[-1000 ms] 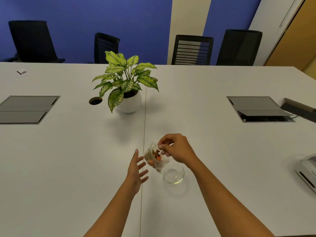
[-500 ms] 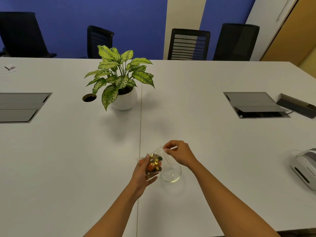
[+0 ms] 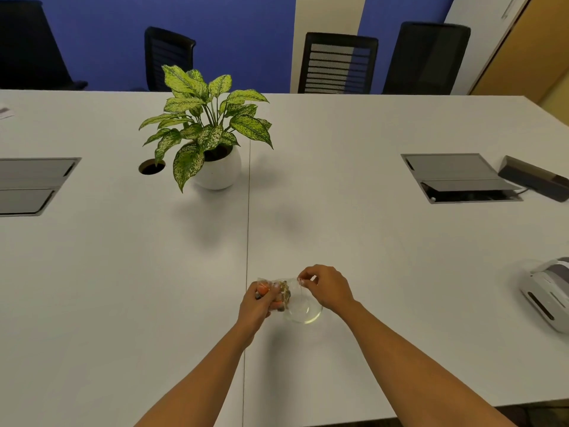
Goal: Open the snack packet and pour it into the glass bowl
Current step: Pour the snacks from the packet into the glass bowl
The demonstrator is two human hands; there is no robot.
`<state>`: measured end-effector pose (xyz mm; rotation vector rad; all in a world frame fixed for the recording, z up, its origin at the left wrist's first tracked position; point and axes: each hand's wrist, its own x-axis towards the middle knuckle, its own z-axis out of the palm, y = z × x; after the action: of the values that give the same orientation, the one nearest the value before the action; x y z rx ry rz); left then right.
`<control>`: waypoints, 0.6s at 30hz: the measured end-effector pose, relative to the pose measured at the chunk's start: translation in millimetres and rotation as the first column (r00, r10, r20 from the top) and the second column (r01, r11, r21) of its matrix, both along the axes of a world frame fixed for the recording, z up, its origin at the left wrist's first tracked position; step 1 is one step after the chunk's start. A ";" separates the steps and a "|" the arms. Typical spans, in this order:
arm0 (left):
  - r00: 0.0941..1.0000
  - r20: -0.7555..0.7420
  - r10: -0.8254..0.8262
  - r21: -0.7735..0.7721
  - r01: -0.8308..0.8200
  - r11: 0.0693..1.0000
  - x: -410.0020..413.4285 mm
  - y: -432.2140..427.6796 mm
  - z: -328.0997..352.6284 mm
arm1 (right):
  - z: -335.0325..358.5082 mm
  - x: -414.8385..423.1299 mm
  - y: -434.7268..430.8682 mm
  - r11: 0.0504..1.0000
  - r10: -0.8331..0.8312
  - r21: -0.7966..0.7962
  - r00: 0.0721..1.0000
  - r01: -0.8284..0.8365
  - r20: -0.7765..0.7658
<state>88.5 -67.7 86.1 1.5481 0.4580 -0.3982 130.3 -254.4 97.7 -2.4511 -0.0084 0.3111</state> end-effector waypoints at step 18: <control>0.968 0.185 -0.168 0.180 0.135 0.974 7.2 1.6 -4.3 | -24.7 -4.2 -22.1 0.916 -0.175 0.344 0.977 0.208 -0.124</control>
<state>95.7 -66.1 81.8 1.7723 0.2206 -0.3247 126.2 -276.4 73.0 -2.0567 0.1985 0.3036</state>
